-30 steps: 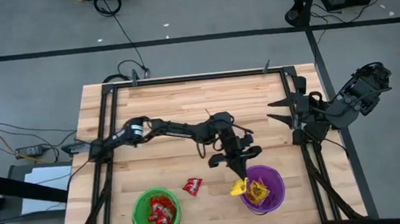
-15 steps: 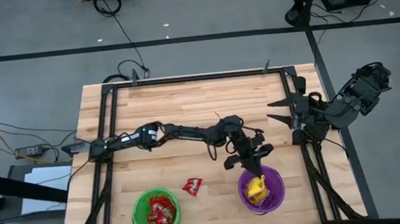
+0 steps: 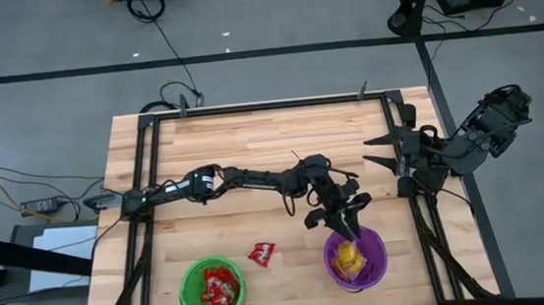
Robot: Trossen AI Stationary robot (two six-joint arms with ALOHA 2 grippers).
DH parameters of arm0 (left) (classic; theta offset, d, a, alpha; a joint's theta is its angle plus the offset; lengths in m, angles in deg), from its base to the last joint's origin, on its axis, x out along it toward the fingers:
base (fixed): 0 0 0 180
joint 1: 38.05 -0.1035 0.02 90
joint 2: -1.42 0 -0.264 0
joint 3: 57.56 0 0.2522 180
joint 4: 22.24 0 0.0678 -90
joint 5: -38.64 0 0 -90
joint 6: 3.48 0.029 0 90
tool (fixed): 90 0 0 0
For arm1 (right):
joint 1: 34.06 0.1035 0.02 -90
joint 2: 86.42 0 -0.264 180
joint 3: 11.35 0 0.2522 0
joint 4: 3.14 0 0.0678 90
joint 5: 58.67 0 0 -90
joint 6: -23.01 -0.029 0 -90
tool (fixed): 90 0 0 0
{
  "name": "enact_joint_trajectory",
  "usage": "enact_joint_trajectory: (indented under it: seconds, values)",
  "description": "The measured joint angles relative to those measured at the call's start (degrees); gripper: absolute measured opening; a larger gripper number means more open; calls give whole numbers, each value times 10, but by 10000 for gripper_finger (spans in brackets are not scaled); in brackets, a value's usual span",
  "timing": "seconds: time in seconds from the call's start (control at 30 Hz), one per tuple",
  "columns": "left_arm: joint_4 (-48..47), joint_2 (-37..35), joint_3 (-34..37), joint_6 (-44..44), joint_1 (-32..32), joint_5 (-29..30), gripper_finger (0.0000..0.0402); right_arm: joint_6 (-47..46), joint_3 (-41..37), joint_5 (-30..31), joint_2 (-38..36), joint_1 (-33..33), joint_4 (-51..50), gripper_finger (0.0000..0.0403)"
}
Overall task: Sort candy by brand, put in halloween buckets
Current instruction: Put the red candy into the green bucket
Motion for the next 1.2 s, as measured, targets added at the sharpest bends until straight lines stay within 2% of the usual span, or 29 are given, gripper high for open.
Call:
enact_joint_trajectory:
  seconds: [0.17, 0.3, 0.7, 0.8, 0.9, 1.07, 1.2]
  values:
    - [11, -3, 0, -27, -12, -32, 135, -6, 0, 0, 0, 0, 0, 150]
    - [98, -5, -9, -131, -28, -91, 135, -12, 0, -4, 0, 0, -1, 150]
    - [82, -39, -8, -131, -65, -108, 135, -54, 0, -10, 8, 0, -33, 150]
    - [115, -48, -22, -125, -78, -95, 135, -53, 0, -5, 9, 0, -28, 150]
    - [149, -53, -57, -120, -91, -34, 135, -40, 0, 18, 9, 0, -19, 150]
    - [131, -64, -62, -97, -120, 78, 135, -24, 0, 34, 8, 0, -1, 150]
    - [121, -65, -66, -118, -164, 109, 135, -32, 0, 32, 8, 0, 1, 150]
